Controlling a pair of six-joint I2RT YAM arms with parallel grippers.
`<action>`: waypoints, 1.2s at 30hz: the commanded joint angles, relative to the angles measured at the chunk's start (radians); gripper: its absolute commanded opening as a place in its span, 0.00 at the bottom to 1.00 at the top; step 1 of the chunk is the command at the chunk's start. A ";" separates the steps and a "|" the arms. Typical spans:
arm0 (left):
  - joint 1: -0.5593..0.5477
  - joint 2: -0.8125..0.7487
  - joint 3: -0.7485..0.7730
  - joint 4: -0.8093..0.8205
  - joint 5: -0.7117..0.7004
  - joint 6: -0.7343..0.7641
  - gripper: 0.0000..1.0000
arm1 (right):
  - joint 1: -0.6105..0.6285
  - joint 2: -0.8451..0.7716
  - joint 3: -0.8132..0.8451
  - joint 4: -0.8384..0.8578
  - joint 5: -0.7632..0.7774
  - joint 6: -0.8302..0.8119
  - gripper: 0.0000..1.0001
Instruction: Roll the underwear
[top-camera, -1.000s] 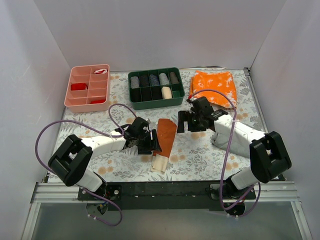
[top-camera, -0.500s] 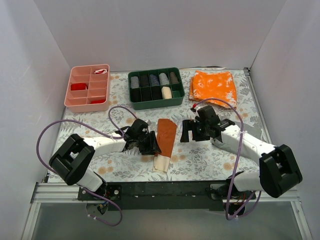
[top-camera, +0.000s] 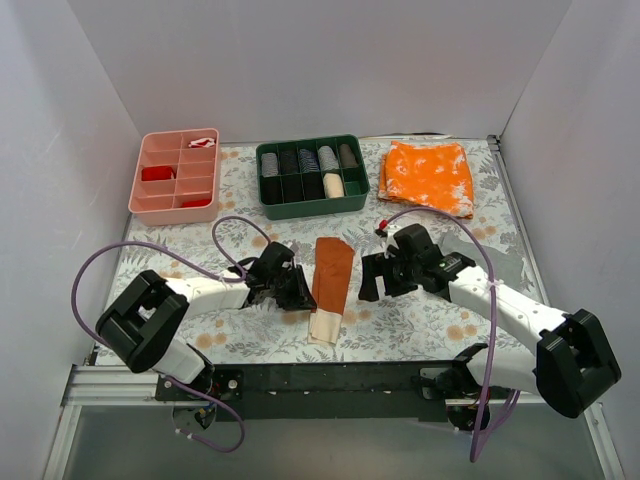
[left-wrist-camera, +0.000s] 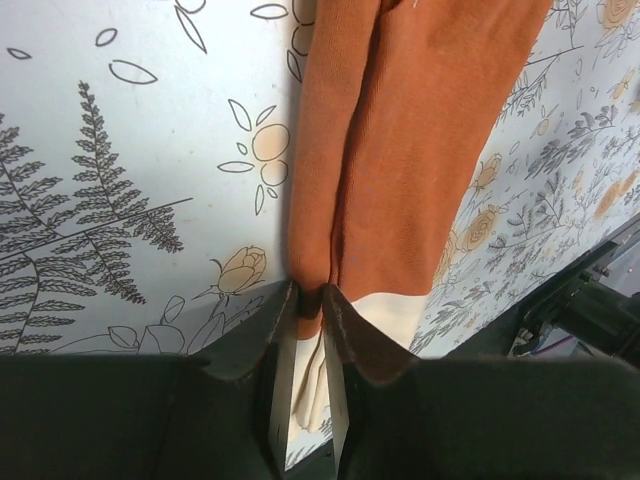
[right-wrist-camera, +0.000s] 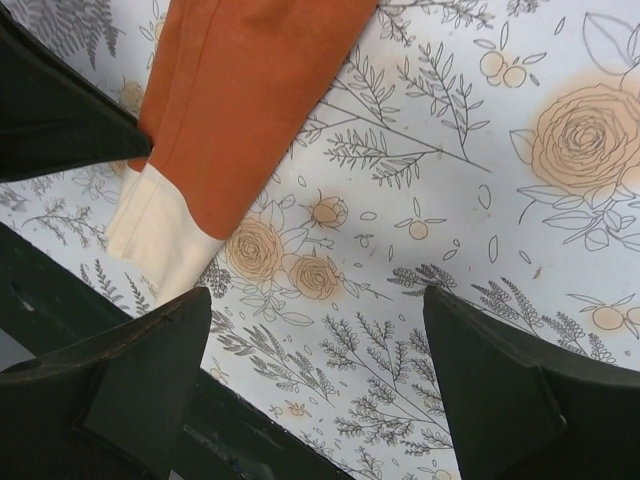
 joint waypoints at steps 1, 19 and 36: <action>-0.002 -0.044 -0.073 -0.033 -0.120 0.015 0.18 | 0.020 -0.037 -0.026 0.003 0.019 -0.011 0.93; -0.002 -0.149 -0.209 0.206 0.016 0.021 0.60 | 0.106 0.033 -0.083 0.161 0.068 0.078 0.96; -0.002 0.028 -0.244 0.318 0.065 -0.036 0.46 | 0.109 0.113 -0.240 0.511 -0.170 0.231 0.92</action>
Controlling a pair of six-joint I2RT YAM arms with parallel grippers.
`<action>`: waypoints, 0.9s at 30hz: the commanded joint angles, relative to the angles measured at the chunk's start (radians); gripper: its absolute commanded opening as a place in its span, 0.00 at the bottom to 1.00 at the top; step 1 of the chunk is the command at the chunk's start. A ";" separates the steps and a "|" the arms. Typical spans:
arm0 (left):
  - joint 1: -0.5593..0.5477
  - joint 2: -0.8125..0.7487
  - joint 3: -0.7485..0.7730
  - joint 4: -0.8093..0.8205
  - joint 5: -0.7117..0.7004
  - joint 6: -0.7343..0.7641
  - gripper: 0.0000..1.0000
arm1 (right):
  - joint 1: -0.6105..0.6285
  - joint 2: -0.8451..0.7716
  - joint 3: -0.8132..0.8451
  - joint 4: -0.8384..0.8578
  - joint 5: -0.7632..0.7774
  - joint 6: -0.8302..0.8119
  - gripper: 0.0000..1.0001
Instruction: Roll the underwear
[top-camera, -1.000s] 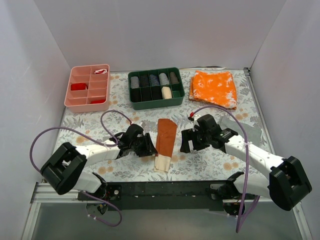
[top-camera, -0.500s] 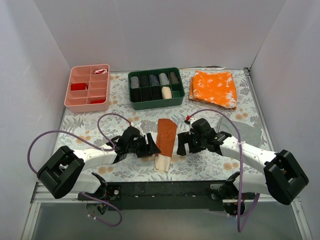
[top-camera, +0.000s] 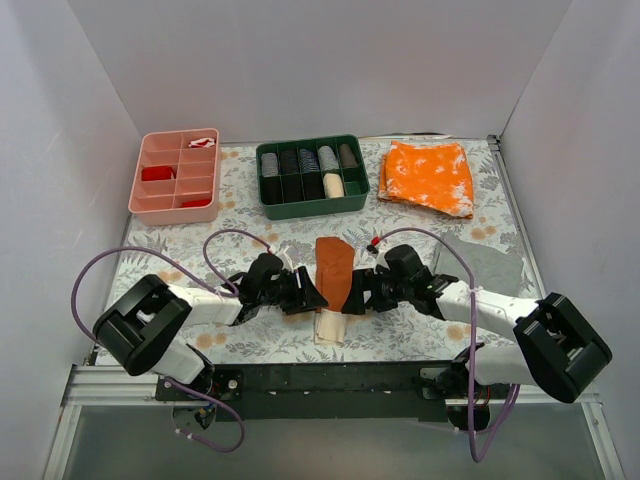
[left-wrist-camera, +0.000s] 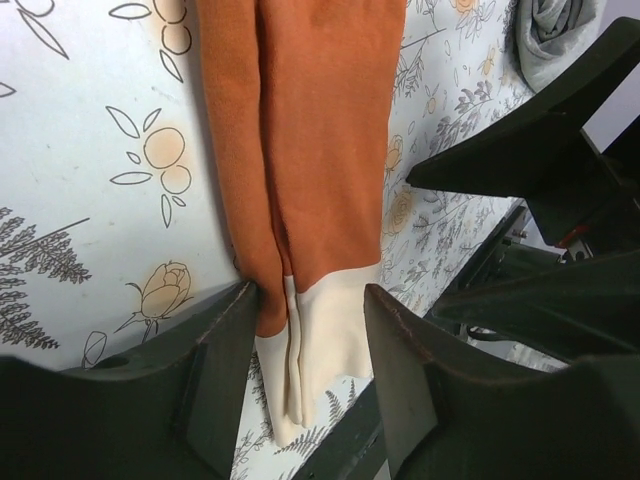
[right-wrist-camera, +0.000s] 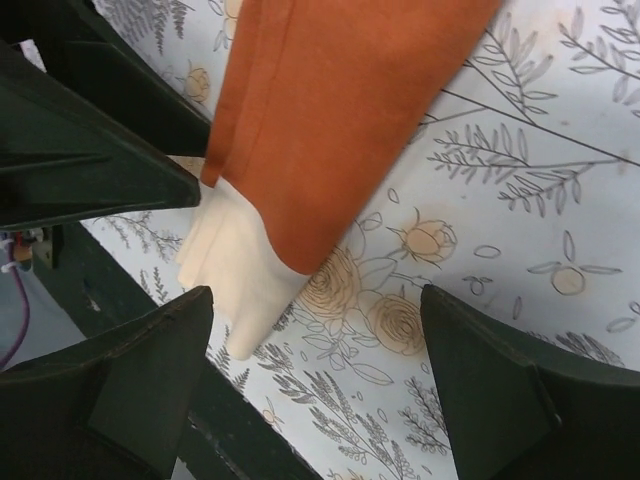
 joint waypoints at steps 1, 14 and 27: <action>-0.002 0.060 -0.039 -0.131 -0.049 0.010 0.45 | 0.006 0.062 -0.015 0.115 -0.084 0.023 0.91; -0.002 0.083 -0.009 -0.216 -0.100 -0.007 0.36 | 0.007 0.174 -0.040 0.146 -0.035 0.100 0.60; -0.002 0.061 -0.107 -0.163 -0.095 -0.058 0.55 | 0.007 0.216 -0.064 0.189 -0.037 0.149 0.47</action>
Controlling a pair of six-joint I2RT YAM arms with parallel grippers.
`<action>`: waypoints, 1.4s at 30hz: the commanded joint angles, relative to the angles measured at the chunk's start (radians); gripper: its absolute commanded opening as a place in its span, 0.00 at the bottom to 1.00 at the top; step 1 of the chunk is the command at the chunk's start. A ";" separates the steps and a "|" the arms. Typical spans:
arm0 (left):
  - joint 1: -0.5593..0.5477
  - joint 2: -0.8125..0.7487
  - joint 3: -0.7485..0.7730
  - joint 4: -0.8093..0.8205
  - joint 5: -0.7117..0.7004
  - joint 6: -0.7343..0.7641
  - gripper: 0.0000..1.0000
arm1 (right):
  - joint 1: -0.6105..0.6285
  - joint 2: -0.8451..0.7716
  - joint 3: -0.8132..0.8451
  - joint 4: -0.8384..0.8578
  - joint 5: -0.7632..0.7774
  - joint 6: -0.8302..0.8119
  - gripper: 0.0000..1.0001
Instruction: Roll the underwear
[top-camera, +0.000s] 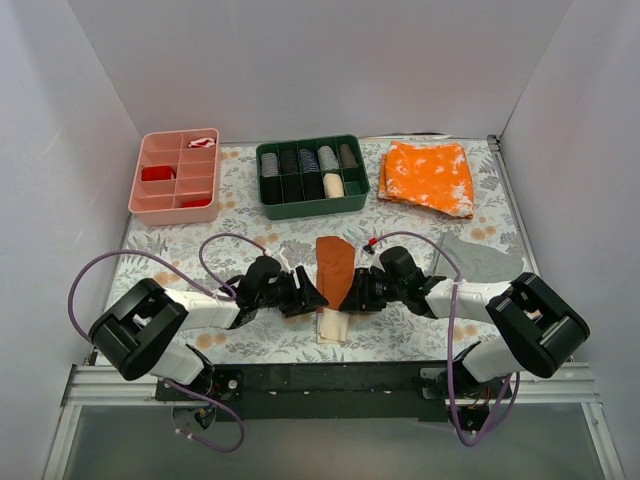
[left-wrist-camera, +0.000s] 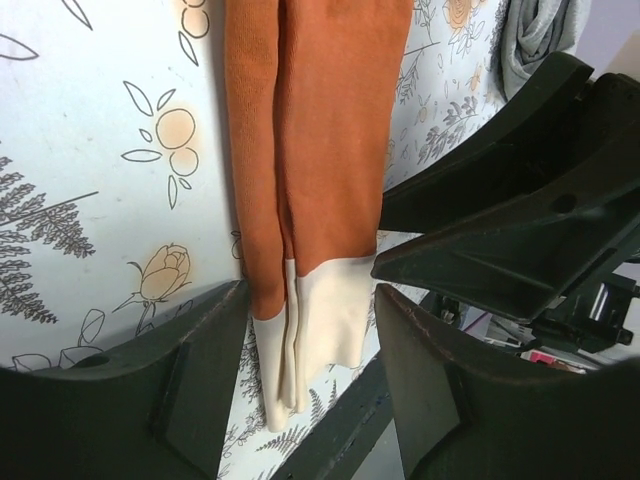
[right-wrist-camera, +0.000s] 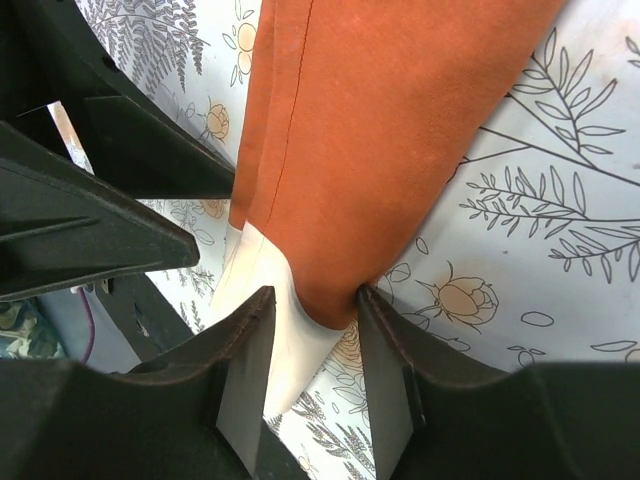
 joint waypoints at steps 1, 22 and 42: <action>0.001 0.102 -0.079 -0.160 -0.065 0.016 0.55 | 0.006 0.051 -0.037 -0.059 0.029 -0.006 0.47; -0.004 0.177 -0.057 -0.240 -0.142 0.002 0.18 | 0.029 0.053 -0.063 -0.060 0.027 -0.029 0.47; -0.002 0.106 0.082 -0.528 -0.225 0.147 0.08 | 0.416 -0.262 0.135 -0.556 0.706 -0.368 0.61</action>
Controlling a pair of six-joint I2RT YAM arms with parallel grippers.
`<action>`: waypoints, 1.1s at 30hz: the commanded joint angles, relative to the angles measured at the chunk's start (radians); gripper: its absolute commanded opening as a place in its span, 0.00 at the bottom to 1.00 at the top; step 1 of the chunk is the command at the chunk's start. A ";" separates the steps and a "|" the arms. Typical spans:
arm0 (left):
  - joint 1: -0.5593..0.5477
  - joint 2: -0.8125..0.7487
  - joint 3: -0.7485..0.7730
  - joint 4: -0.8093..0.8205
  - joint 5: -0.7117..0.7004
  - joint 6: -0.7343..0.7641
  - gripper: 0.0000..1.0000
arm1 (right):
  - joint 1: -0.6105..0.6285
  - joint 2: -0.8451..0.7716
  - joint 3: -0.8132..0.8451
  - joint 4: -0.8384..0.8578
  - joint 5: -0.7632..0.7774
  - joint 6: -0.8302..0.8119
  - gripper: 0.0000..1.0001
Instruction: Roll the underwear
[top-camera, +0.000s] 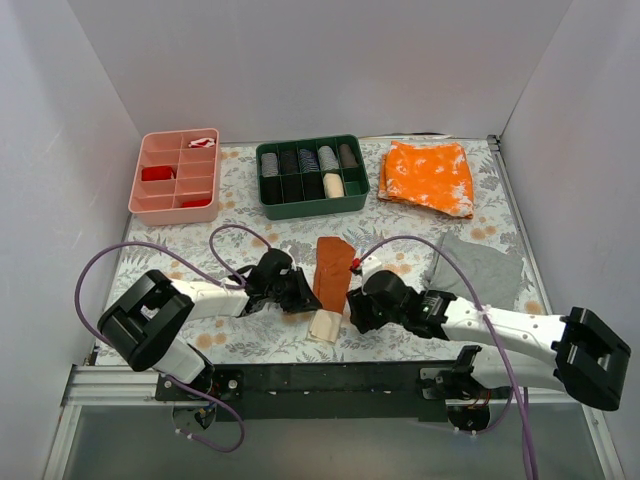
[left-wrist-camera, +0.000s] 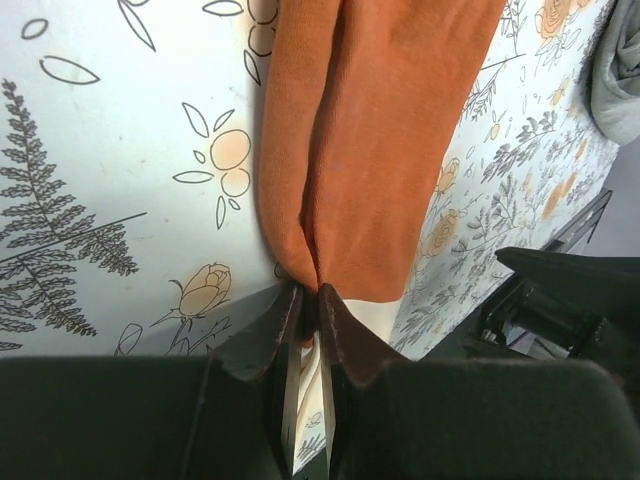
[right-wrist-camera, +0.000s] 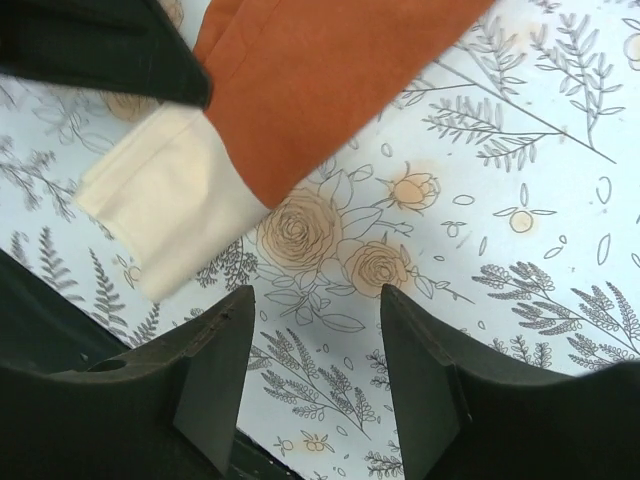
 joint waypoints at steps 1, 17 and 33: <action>0.007 0.042 -0.039 -0.323 -0.167 0.114 0.07 | 0.143 0.100 0.095 -0.160 0.226 -0.124 0.61; 0.088 0.068 -0.022 -0.346 -0.123 0.206 0.04 | 0.563 0.424 0.257 -0.252 0.656 -0.185 0.66; 0.111 0.099 0.010 -0.318 -0.070 0.218 0.05 | 0.623 0.438 0.232 0.007 0.553 -0.452 0.66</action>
